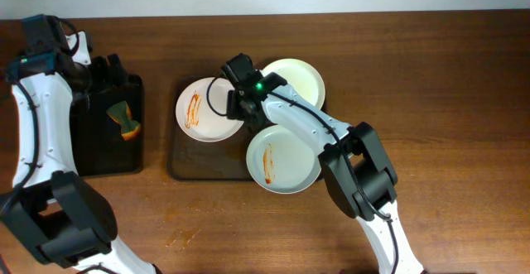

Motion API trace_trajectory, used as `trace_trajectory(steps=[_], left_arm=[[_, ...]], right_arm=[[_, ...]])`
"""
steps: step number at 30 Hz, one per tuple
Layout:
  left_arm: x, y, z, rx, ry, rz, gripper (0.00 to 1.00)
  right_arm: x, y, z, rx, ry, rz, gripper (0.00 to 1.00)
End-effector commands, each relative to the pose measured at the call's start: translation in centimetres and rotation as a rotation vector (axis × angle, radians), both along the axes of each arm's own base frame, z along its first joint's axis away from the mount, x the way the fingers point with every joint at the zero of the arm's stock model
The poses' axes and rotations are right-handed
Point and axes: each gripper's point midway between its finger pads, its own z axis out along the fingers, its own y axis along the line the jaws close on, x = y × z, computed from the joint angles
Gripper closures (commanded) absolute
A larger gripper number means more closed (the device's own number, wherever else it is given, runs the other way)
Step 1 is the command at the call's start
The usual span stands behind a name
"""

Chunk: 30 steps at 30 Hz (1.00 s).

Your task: Clean dirty plates on tray and stack at the side

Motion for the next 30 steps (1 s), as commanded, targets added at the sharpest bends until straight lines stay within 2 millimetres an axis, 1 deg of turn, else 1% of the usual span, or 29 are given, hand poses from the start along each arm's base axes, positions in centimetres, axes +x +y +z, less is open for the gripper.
trace_trajectory(steps=[1, 3, 6, 7, 9, 10, 11, 12, 13, 15, 16, 17, 18, 19, 20, 21, 22, 23, 25, 26, 27, 29, 30], left_arm=[[0.3, 0.2, 0.3, 0.01, -0.006, 0.009, 0.01], [0.3, 0.2, 0.3, 0.01, -0.007, 0.009, 0.01], [0.4, 0.2, -0.2, 0.006, 0.005, 0.009, 0.01], [0.5, 0.2, -0.8, 0.002, 0.018, 0.009, 0.01], [0.5, 0.3, -2.2, -0.014, 0.05, 0.019, 0.01], [0.4, 0.3, -3.3, -0.027, 0.078, 0.034, 0.01], [0.3, 0.3, -4.2, -0.041, 0.103, 0.05, 0.01], [0.2, 0.2, -5.3, -0.063, 0.133, 0.079, 0.08], [0.0, 0.2, -6.6, -0.093, 0.166, 0.129, 0.18], [-0.2, 0.1, -8.6, -0.127, 0.214, 0.186, 0.3], [-0.3, 0.5, -9.7, -0.113, 0.241, 0.198, 0.34], [-0.8, 1.5, -10.9, -0.068, 0.278, 0.251, 0.35], [-1.2, 2.1, -12.3, -0.047, 0.315, 0.29, 0.36], [-1.2, 2.1, -13.3, -0.05, 0.333, 0.289, 0.4], [-1.2, 2.1, -14.4, -0.051, 0.347, 0.289, 0.47], [-1.0, 2.1, -14.7, -0.052, 0.345, 0.289, 0.51], [-0.7, 2.2, -15.5, -0.051, 0.342, 0.289, 0.58], [-0.7, 2.2, -16.0, -0.053, 0.35, 0.289, 0.62], [-0.9, 2.2, -17.2, -0.057, 0.374, 0.288, 0.65], [-0.7, 2.2, -17.4, -0.056, 0.371, 0.288, 0.75], [-0.7, 2.2, -17.4, -0.056, 0.368, 0.289, 0.99], [-0.6, 2.2, -17.4, -0.056, 0.367, 0.288, 0.99], [-0.4, 2.3, -16.7, -0.055, 0.356, 0.287, 0.99]], right_arm=[[1.8, -0.5, -0.2, -0.029, -0.064, -0.047, 0.7], [2.0, -0.6, -0.3, -0.032, -0.073, -0.05, 0.76], [1.7, -0.6, -2.2, -0.046, -0.045, -0.044, 0.77], [1.4, -0.4, -2.7, -0.039, -0.027, -0.036, 0.77], [1.2, -0.2, -2.9, -0.032, -0.017, -0.028, 0.79], [1.1, -0.2, -2.9, -0.03, -0.012, -0.026, 0.91], [0.9, -0.2, -3.0, -0.033, -0.003, -0.025, 0.96], [0.6, -0.4, -3.2, -0.045, 0.009, -0.015, 0.96], [0.5, -0.4, -3.2, -0.046, 0.008, -0.001, 0.96], [0.5, -0.4, -3.2, -0.045, 0.008, -0.001, 0.96], [0.5, -0.4, -3.2, -0.046, 0.008, 0.0, 0.96], [0.5, -0.4, -3.2, -0.046, 0.007, 0.002, 0.96], [0.5, -0.4, -3.2, -0.046, 0.007, 0.002, 0.96], [0.6, -0.4, -3.2, -0.046, 0.006, 0.002, 0.96], [0.6, -0.3, -3.1, -0.045, 0.004, 0.002, 0.96], [0.6, -0.3, -3.2, -0.045, 0.004, 0.002, 0.96], [0.6, -0.3, -3.2, -0.051, -0.001, 0.021, 0.96], [0.6, -0.3, -3.2, -0.052, -0.001, 0.023, 0.96], [0.6, -0.3, -3.1, -0.052, -0.002, 0.023, 0.96], [0.6, -0.3, -3.1, -0.052, -0.002, 0.023, 0.96], [0.6, -0.3, -3.1, -0.052, -0.002, 0.023, 0.96], [0.4, -0.4, -3.2, -0.061, 0.001, 0.039, 0.96], [0.3, -0.5, -3.3, -0.069, 0.004, 0.051, 0.96]])
